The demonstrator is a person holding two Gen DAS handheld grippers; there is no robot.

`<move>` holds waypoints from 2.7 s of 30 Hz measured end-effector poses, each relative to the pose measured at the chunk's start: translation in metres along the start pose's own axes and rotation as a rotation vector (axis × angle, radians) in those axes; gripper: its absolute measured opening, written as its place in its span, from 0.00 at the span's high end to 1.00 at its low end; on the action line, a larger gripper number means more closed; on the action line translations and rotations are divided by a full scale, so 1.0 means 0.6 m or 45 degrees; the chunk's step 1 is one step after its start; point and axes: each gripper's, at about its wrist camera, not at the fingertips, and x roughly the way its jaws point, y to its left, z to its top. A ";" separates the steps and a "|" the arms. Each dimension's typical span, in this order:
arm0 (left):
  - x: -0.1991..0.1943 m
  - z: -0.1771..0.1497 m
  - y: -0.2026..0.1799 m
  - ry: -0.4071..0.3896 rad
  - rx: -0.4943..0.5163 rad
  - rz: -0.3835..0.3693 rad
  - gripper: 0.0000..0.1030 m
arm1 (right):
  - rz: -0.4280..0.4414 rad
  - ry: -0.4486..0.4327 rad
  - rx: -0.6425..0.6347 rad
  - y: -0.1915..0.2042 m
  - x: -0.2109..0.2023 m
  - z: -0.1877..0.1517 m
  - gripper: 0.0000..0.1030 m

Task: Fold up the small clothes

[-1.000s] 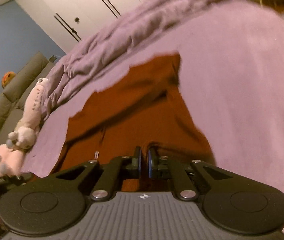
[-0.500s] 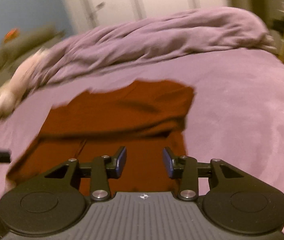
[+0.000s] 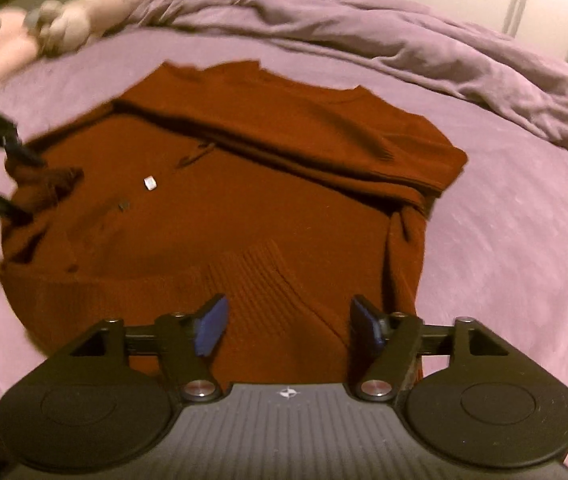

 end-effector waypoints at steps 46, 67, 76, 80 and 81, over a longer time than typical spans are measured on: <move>-0.054 0.034 0.011 -0.141 -0.105 0.183 0.89 | -0.006 -0.142 -0.031 0.015 -0.026 0.019 0.93; -0.007 0.034 0.095 -0.161 -0.329 0.133 0.90 | 0.028 0.045 0.085 -0.042 0.023 0.021 0.43; 0.035 0.035 0.090 -0.109 -0.321 0.086 0.78 | 0.091 -0.002 -0.059 -0.008 0.035 0.009 0.82; 0.027 0.041 0.094 -0.150 -0.343 0.165 0.91 | 0.047 -0.049 -0.143 0.017 0.023 0.011 0.94; 0.023 0.046 0.096 -0.160 -0.346 0.183 0.91 | 0.036 -0.078 -0.155 0.019 0.017 0.015 0.94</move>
